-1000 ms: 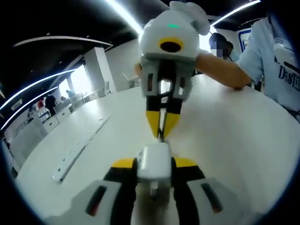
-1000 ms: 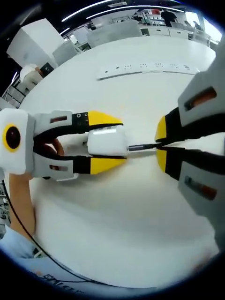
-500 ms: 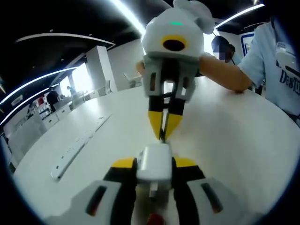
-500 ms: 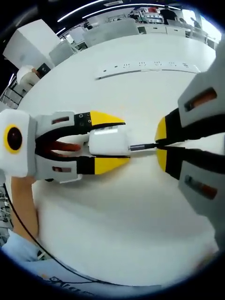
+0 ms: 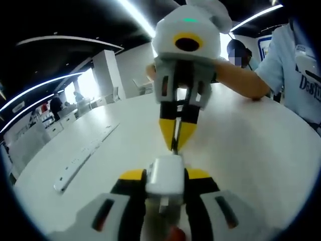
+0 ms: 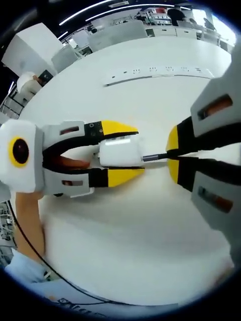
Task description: Plug the desk Type‑C cable into the charger adapter.
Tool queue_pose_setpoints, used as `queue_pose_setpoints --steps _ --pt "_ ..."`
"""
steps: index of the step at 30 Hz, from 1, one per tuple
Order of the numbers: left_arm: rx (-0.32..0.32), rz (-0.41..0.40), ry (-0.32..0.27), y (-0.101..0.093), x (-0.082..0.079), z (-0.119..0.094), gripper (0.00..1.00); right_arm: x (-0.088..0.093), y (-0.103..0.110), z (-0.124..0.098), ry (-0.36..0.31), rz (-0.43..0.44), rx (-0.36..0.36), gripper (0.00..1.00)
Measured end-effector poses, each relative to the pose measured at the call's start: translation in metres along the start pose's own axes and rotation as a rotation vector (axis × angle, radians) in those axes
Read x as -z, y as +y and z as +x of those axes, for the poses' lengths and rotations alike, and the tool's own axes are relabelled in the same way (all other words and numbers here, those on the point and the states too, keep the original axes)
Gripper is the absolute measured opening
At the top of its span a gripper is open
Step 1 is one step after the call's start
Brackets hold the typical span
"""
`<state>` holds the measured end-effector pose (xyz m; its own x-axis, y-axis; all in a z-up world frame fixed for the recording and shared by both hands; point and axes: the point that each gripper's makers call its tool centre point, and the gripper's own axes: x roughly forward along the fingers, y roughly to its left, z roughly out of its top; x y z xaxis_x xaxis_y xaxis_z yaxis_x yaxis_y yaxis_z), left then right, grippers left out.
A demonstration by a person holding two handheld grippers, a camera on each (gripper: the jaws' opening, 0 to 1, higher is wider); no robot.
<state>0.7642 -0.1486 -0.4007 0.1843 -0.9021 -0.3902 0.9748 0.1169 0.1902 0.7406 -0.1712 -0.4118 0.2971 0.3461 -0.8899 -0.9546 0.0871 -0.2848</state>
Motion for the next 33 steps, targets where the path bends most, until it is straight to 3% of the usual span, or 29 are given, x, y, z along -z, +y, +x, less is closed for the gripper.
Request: queue_pose_setpoints --steps 3,18,24,33 --pt "0.0 -0.002 -0.001 0.0005 0.0002 -0.0002 0.29 -0.002 0.0007 0.0006 0.014 -0.022 0.018 0.04" --pt "0.001 0.01 0.008 0.0012 0.0005 -0.0004 0.3 -0.0024 -0.0003 0.0022 0.019 0.03 0.009 0.04" --pt "-0.007 0.03 0.006 0.0021 0.001 -0.0028 0.3 -0.0044 -0.0009 -0.0009 -0.055 0.048 -0.012 0.04" --pt "-0.009 0.004 0.02 0.0024 0.0019 -0.0063 0.39 -0.0042 0.003 0.0019 -0.054 0.003 -0.021 0.05"
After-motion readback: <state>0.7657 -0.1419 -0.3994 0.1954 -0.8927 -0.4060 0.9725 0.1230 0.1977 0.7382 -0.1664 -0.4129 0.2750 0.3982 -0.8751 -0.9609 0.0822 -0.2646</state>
